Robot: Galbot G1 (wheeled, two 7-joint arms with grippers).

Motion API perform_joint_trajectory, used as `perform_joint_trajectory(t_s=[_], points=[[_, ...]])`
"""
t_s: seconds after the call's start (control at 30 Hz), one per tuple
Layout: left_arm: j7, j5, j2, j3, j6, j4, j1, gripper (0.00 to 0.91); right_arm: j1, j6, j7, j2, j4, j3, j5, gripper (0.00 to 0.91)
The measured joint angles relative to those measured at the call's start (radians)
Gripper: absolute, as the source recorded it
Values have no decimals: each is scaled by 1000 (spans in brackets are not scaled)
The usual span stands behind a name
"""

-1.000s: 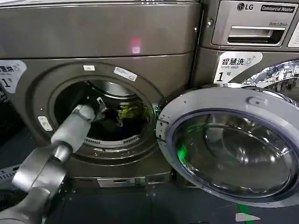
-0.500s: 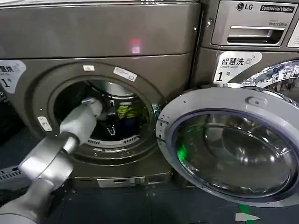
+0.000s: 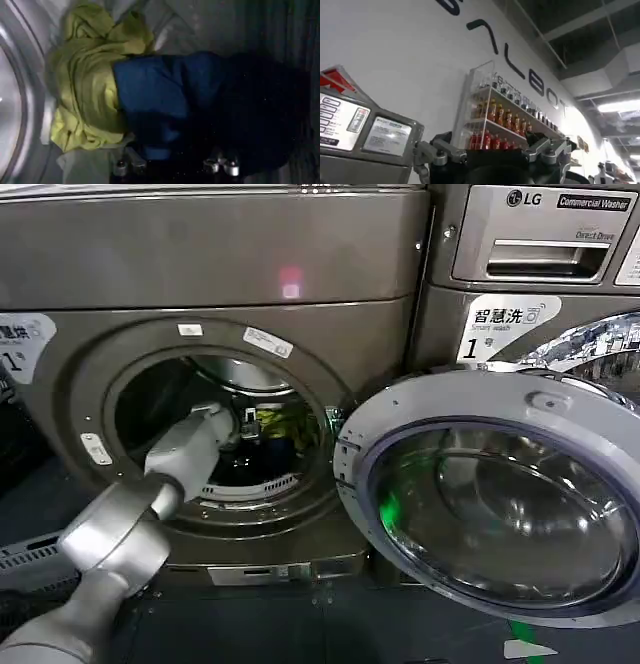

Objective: Grasp the clothes from the dryer.

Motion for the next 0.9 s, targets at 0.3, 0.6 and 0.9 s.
perform_joint_trajectory(t_s=[0.3, 0.6, 0.9], points=[[-33, -58, 8, -54, 6, -9, 14, 0, 1, 2, 1, 6, 2, -3, -1, 907], [-127, -289, 52, -222, -32, -89, 83, 0, 13, 4, 5, 19, 13, -27, -9, 907], [-344, -477, 57, -456, -67, -247, 240, 0, 19, 6, 5, 21, 15, -48, -20, 907]])
